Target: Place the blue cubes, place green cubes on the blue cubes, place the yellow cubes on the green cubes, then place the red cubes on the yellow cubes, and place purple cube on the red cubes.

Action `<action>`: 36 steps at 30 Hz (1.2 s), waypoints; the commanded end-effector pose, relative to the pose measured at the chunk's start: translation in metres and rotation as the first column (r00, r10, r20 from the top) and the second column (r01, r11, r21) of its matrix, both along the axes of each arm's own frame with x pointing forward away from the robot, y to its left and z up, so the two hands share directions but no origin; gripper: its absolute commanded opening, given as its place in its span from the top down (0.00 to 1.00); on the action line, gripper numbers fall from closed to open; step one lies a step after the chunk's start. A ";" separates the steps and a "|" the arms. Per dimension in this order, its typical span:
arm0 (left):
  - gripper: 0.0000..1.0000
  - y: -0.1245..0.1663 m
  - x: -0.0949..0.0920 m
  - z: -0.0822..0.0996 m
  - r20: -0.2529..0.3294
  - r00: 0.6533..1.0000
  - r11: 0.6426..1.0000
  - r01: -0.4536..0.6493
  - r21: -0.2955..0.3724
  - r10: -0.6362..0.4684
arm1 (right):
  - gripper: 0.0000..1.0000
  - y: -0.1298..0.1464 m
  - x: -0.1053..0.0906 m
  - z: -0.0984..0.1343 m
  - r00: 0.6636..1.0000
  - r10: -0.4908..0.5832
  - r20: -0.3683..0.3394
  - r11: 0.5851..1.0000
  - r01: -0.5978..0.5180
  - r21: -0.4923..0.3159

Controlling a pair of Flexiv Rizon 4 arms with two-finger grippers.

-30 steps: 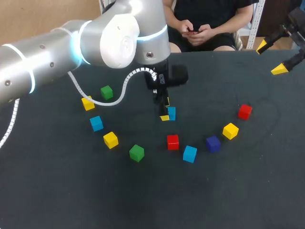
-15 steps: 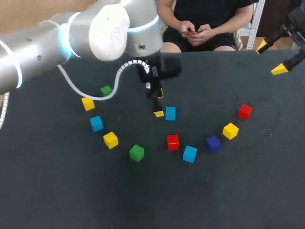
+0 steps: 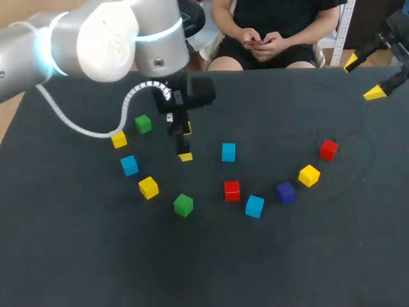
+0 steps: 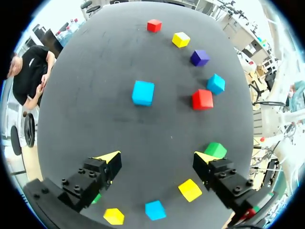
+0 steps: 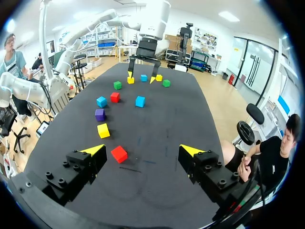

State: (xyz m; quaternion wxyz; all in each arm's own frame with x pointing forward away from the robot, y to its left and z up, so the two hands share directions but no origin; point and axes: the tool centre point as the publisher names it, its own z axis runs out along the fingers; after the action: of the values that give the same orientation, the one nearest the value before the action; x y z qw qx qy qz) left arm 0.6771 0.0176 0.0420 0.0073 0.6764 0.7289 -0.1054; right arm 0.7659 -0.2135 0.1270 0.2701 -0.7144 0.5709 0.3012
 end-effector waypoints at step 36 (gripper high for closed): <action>0.00 0.128 -0.028 -0.014 0.093 0.952 0.957 -0.289 -0.038 0.291 | 0.00 0.000 0.000 0.000 1.000 0.001 0.000 1.000 -0.001 0.001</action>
State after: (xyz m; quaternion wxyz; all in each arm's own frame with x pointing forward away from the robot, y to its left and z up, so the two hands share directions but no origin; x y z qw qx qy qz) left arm 0.6411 0.1457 0.0323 0.0710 0.5645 0.8190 -0.0743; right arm 0.7659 -0.2135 0.1270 0.2701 -0.7144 0.5709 0.3012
